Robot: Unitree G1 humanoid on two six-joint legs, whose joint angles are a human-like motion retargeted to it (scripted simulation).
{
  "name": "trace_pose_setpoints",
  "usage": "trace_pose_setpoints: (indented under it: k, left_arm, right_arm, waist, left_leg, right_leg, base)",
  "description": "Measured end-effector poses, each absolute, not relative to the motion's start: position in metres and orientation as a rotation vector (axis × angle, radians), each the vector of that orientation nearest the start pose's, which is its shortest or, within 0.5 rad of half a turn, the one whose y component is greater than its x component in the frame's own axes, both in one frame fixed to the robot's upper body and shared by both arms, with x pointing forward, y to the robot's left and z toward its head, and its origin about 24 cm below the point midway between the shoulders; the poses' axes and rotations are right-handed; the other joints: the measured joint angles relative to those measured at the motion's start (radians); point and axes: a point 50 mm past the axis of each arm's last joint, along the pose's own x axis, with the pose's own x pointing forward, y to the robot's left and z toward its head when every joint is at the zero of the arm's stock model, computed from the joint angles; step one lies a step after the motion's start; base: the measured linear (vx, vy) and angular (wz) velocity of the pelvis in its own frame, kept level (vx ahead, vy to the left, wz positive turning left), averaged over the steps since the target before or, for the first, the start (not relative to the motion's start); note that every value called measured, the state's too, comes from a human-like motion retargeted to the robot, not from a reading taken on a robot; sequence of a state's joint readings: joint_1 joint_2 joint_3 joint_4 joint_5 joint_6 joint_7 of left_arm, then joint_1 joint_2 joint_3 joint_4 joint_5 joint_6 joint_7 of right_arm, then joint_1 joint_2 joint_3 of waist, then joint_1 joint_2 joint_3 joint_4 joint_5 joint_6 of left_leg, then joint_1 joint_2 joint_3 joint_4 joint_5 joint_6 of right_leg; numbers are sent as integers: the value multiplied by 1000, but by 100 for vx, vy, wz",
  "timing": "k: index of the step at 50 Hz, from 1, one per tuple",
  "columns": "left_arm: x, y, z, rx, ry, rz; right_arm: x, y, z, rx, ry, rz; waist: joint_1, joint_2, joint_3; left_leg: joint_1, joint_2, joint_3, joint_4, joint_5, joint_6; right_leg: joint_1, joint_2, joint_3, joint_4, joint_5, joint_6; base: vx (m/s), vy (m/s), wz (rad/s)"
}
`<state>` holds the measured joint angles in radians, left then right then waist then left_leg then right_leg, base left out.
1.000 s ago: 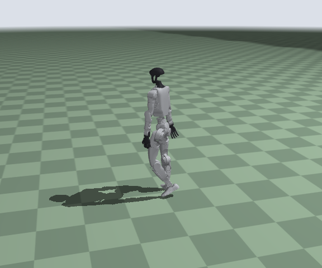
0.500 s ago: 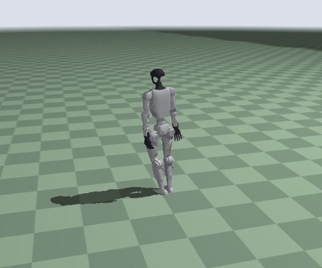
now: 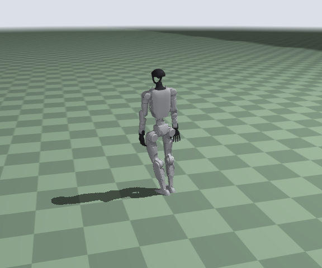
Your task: In place motions
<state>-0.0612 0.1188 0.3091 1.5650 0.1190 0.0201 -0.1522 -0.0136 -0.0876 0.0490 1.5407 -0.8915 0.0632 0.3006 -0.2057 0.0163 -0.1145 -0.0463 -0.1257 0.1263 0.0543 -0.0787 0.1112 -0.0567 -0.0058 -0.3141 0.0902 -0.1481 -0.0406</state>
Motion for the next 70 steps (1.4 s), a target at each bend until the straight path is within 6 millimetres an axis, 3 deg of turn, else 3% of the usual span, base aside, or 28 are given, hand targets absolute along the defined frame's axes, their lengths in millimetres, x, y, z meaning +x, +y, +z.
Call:
trace_pose_setpoints:
  k: [10, 20, 25, 28, 35, 40, 43, 48, 51, 55, 57, 60, 62, 70]
  left_arm:
    - [-16, 176, -178, -230, 1680, 138]
    - [-21, 168, -177, -323, 1694, 82]
    - [-15, 172, -177, -301, 1694, 64]
    - [-2, 175, -177, -294, 1673, 16]
    - [66, 189, -172, -39, 1550, -191]
    - [111, 196, -165, 29, 1388, -163]
    - [124, 203, -160, -9, 1324, -104]
    - [122, 218, -158, -45, 1328, -29]
    - [112, 223, -160, -39, 1371, -14]
    - [98, 219, -163, -35, 1429, -31]
    - [90, 213, -166, -43, 1455, -49]
    - [83, 202, -169, -62, 1478, -71]
    - [80, 195, -170, -78, 1486, -84]
    - [80, 168, -173, -101, 1473, -160]
  right_arm:
    - [17, -177, -179, -652, 1585, 915]
    - [2, -194, -177, -642, 1679, 829]
    - [3, -195, -178, -621, 1661, 819]
    - [8, -193, -178, -628, 1605, 818]
    - [1, -203, -178, -683, 1617, 719]
    - [-9, -204, -177, -629, 1685, 704]
    - [-10, -201, -177, -602, 1691, 718]
    - [-12, -201, -177, -575, 1685, 686]
    - [-20, -203, -176, -559, 1714, 648]
    - [-34, -206, -174, -514, 1773, 587]
    - [-43, -206, -173, -488, 1803, 566]
    - [-52, -204, -172, -454, 1836, 548]
    - [-56, -199, -172, -427, 1849, 547]
    - [-57, -186, -173, -368, 1839, 581]
  waist:
    - [6, -17, 8]
    - [1, -16, 13]
    - [-11, -9, 21]
    - [-29, 8, 30]
    - [-83, 41, 63]
    - [-126, 62, 88]
    - [-161, 80, 105]
    - [-182, 100, 121]
    - [-147, 94, 111]
    - [-121, 96, 95]
    - [-142, 93, 86]
    - [-185, 64, 79]
    - [-204, 65, 80]
    - [-255, 80, 93]
  left_leg:
    - [-3, -10, -7, 2, -2, 4]
    - [-7, -14, -37, 2, 4, 8]
    - [-17, -5, -28, 5, 7, 11]
    - [-27, 8, -16, 7, 8, 17]
    - [-39, 34, 60, 1, 1, 26]
    - [-31, 71, 187, -24, -19, 13]
    - [-30, 105, 278, -29, -39, 1]
    - [-21, 151, 441, -34, -81, -15]
    - [-7, 163, 558, -32, -112, -28]
    - [20, 178, 699, -27, -145, -50]
    - [34, 170, 731, -26, -158, -55]
    - [58, 133, 765, -25, -174, -59]
    - [67, 138, 783, -24, -176, -64]
    - [79, 159, 791, -15, -177, -75]
  right_leg:
    - [1, -10, -28, 1, -5, 15]
    - [-5, -21, -68, 27, -22, 29]
    - [-26, -26, -55, 58, -27, 34]
    - [-56, -26, -36, 91, -30, 40]
    - [-119, -15, 26, 126, 0, 43]
    - [-178, 36, 133, 151, -12, 21]
    - [-197, 51, 137, 159, -39, 21]
    - [-149, -9, -116, 151, -83, 15]
    - [-98, -52, -269, 145, -101, 47]
    - [19, -87, -577, 108, -90, 79]
    - [66, -86, -691, 64, -30, 103]
    - [90, -90, -704, -24, 151, 140]
    - [98, -71, -691, -56, 135, 114]
    - [101, -54, -686, -71, 137, 105]
  base:
    - [0, 0, -2]
    - [-1, -1, 17]
    - [-3, 0, -1]
    - [-11, -1, -15]
    - [-17, 2, -59]
    - [-21, 1, -161]
    - [-21, 2, -207]
    - [-16, 3, -225]
    - [-6, 4, -258]
    - [2, 4, -189]
    - [7, 3, -82]
    - [5, 1, -48]
    - [3, 1, -32]
    - [0, 1, -5]
